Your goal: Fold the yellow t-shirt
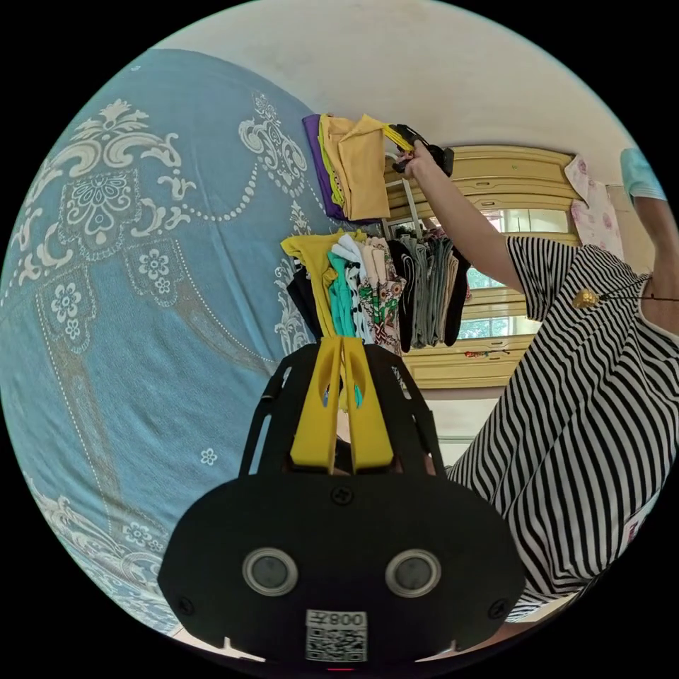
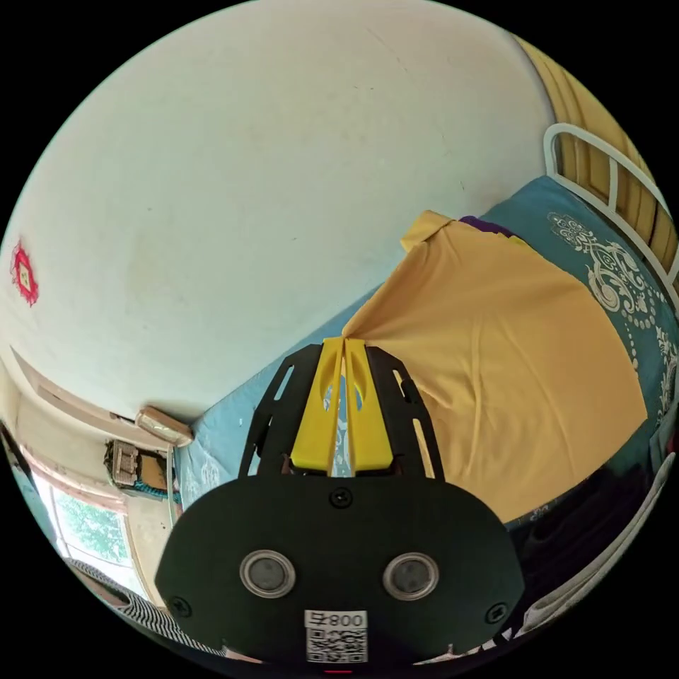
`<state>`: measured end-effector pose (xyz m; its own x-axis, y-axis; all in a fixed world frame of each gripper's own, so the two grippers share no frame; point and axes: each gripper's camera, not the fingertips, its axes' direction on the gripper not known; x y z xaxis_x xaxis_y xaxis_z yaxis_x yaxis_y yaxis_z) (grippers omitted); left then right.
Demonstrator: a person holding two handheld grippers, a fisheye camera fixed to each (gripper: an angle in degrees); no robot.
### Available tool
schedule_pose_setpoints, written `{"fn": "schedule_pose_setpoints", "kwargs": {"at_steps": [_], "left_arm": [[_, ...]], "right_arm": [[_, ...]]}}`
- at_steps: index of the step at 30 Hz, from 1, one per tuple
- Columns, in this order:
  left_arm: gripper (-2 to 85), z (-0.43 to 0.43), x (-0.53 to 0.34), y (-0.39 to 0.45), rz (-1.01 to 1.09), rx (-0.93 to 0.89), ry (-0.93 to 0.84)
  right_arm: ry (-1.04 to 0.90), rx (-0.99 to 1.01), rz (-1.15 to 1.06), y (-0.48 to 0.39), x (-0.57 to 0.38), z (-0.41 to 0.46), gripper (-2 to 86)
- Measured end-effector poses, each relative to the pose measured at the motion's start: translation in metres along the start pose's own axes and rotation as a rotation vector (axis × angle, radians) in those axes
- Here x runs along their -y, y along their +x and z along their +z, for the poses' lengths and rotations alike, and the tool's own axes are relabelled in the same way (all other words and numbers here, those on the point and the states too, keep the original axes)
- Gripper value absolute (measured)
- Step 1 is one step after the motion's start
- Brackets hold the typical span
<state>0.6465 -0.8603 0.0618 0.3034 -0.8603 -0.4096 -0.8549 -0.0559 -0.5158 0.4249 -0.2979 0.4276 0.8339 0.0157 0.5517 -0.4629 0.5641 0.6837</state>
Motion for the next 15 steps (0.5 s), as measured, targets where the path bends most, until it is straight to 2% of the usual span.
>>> {"fn": "schedule_pose_setpoints", "kwargs": {"at_steps": [7,15], "left_arm": [[0.2,-0.035,-0.037,0.057,0.06,0.012,0.066],[0.3,-0.114,-0.114,0.13,0.153,0.058,0.198]], "right_arm": [[-0.101,0.178,-0.195,-0.121,-0.095,-0.072,0.1],[-0.148,0.236,-0.408,-0.297,-0.19,-0.158,0.1]]}}
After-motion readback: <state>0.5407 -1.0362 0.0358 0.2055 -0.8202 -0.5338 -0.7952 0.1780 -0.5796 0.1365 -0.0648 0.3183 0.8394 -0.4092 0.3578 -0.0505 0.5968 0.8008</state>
